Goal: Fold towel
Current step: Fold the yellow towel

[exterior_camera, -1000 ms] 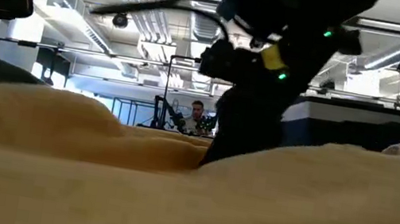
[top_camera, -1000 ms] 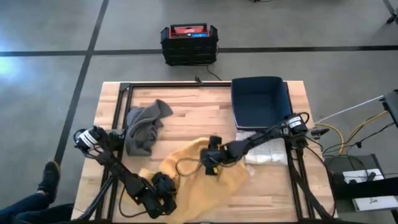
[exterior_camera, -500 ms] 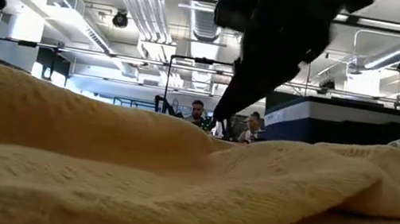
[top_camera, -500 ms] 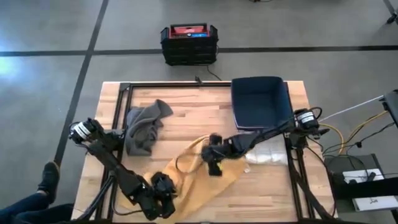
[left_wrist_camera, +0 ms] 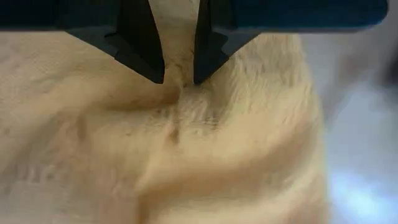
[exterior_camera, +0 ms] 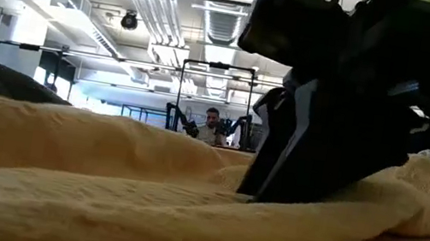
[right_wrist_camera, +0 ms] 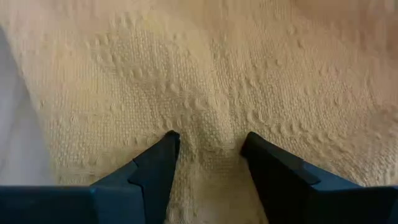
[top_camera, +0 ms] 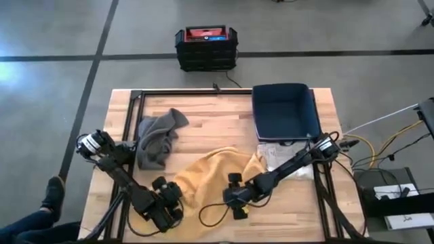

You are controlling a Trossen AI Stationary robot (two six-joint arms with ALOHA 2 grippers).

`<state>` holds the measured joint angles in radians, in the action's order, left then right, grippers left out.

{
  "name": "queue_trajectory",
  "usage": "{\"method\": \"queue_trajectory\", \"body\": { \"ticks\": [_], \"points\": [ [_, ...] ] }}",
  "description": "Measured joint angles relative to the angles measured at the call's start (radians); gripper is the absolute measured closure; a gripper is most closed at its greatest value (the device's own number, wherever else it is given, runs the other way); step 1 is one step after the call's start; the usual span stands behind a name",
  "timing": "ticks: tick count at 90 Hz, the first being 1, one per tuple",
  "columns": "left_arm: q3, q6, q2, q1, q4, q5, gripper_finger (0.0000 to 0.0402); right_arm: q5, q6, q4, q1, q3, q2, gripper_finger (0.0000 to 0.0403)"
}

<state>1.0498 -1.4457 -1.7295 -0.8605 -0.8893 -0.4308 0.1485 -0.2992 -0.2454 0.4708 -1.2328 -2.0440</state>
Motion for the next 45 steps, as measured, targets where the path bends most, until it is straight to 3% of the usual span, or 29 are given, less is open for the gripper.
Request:
{"method": "queue_trajectory", "body": {
  "ticks": [21,33,45],
  "points": [
    [-0.001,-0.239,0.009,-0.038,-0.356,0.102,0.0326,-0.022,0.053,-0.056,0.025,0.003,0.024,0.022],
    [-0.001,-0.287,0.037,-0.045,-0.423,0.173,0.0326,-0.074,0.071,-0.095,0.027,0.006,0.048,0.022],
    [0.046,-0.289,0.096,-0.046,-0.399,0.137,0.0326,-0.097,0.064,-0.156,0.03,-0.018,0.111,0.022]
  ]
}}
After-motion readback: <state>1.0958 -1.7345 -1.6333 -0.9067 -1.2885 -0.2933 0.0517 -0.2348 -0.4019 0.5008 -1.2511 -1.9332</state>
